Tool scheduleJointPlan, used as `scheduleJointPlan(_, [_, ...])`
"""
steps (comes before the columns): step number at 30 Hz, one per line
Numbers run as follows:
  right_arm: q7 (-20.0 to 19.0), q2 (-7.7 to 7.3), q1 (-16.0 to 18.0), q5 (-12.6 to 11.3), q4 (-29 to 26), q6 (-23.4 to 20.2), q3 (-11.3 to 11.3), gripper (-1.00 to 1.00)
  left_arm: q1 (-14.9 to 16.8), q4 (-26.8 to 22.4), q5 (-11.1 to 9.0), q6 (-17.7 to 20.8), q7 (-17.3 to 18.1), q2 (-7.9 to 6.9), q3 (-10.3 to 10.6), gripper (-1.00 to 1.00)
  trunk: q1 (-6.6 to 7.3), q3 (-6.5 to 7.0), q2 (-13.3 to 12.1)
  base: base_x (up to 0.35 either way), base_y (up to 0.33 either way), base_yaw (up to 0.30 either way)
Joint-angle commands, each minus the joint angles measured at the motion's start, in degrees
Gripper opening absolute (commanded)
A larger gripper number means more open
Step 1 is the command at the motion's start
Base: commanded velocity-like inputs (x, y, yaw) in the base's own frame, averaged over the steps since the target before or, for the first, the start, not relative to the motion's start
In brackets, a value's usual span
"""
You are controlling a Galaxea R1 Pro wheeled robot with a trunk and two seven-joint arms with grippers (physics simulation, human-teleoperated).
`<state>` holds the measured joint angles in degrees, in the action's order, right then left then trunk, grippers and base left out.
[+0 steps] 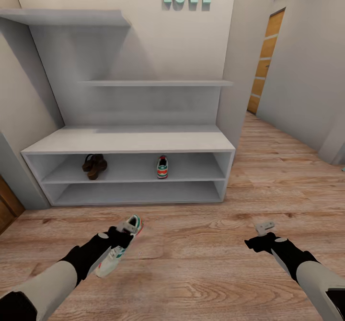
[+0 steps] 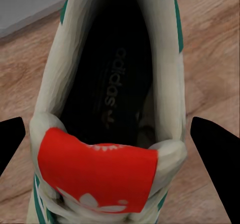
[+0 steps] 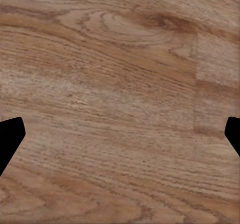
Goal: Pick up the two gym shoes and the two sandals from the corridor floor and place them onto the hallstand (shoe rack) in the corridor, making sure they are on the rack and not on the floor. Arrange them so the two gym shoes are next to each other and the two sandals are next to each other.
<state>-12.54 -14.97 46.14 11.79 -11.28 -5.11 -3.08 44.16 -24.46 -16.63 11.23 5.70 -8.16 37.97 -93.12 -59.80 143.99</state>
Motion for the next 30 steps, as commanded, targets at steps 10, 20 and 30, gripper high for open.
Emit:
scheduleJointPlan(10, [0.02,0.03,0.00,0.06,0.03,0.01,0.04,1.00,0.62,1.10,-0.13,-0.23,-17.75,10.29,-0.24,-1.00,0.00,0.00,0.00,0.000,0.000,0.000])
scheduleJointPlan(20, [0.22,0.02,0.00,0.07,0.03,0.04,0.09,1.00,2.37,-0.77,-0.24,-1.06,-34.63,11.03,-20.12,-1.00,0.00,0.00,0.00,0.000,0.000,0.000])
scheduleJointPlan(30, [-0.83,-0.01,0.00,0.07,-0.01,-0.20,-0.01,1.00,5.25,-5.16,1.45,2.78,-3.27,7.21,-26.94,-1.00,0.00,0.00,0.00,0.000,0.000,0.000])
